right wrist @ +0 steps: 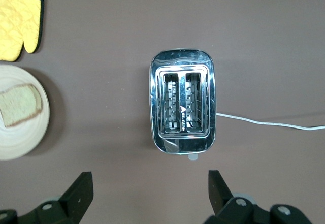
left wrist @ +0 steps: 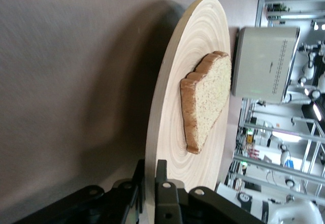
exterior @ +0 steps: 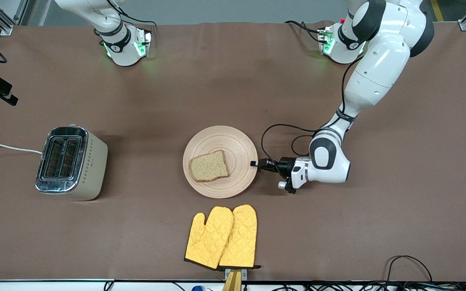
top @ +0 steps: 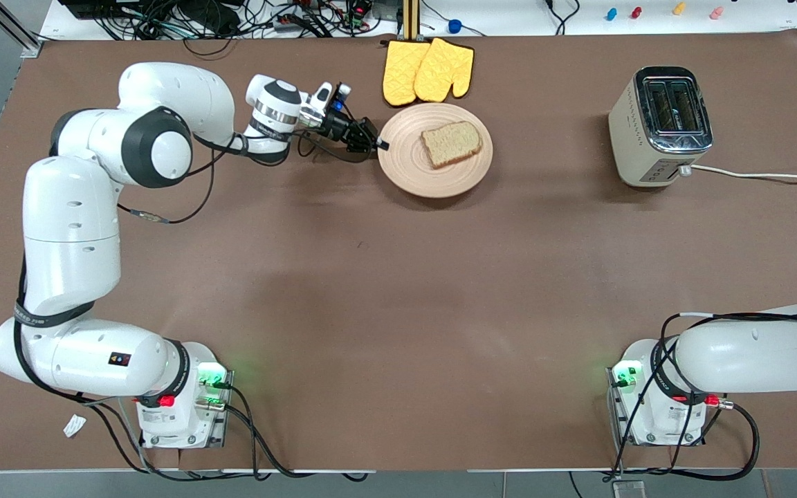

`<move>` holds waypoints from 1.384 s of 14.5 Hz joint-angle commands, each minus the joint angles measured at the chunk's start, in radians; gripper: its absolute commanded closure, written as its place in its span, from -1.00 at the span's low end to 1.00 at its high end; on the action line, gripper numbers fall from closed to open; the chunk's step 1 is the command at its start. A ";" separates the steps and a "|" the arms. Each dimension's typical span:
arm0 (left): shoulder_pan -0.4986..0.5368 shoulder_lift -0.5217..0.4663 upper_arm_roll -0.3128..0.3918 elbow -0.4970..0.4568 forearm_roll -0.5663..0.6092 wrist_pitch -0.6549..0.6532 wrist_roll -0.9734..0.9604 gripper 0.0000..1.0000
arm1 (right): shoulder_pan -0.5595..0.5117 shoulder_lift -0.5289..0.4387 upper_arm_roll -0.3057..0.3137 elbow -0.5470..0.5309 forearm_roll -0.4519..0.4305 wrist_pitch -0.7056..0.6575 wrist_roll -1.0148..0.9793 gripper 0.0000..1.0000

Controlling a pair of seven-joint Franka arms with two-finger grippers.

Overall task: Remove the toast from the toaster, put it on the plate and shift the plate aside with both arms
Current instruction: 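Grip the plate rim with the left gripper and slide it sideways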

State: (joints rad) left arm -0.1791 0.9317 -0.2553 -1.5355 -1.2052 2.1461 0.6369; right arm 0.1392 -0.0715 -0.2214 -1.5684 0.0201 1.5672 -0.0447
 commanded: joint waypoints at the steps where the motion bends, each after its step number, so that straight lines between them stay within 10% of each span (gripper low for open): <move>1: 0.038 -0.097 0.004 -0.017 0.007 -0.014 -0.126 1.00 | 0.002 -0.013 0.005 -0.004 -0.029 -0.018 0.022 -1.00; 7: 0.286 -0.163 0.004 0.055 0.329 -0.210 -0.213 1.00 | 0.007 -0.007 0.008 -0.015 -0.080 -0.004 0.019 -1.00; 18: 0.578 -0.125 0.004 0.075 0.594 -0.282 -0.014 1.00 | -0.012 0.025 0.011 0.018 -0.069 0.002 0.008 -1.00; 20: 0.642 -0.097 0.005 0.077 0.601 -0.357 0.071 1.00 | -0.076 0.024 0.090 0.018 -0.069 0.004 0.008 -1.00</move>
State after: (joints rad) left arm 0.4057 0.8125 -0.2378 -1.4758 -0.6275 1.8610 0.6384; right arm 0.1305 -0.0482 -0.2088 -1.5621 -0.0398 1.5713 -0.0444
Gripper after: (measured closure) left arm 0.899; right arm 0.000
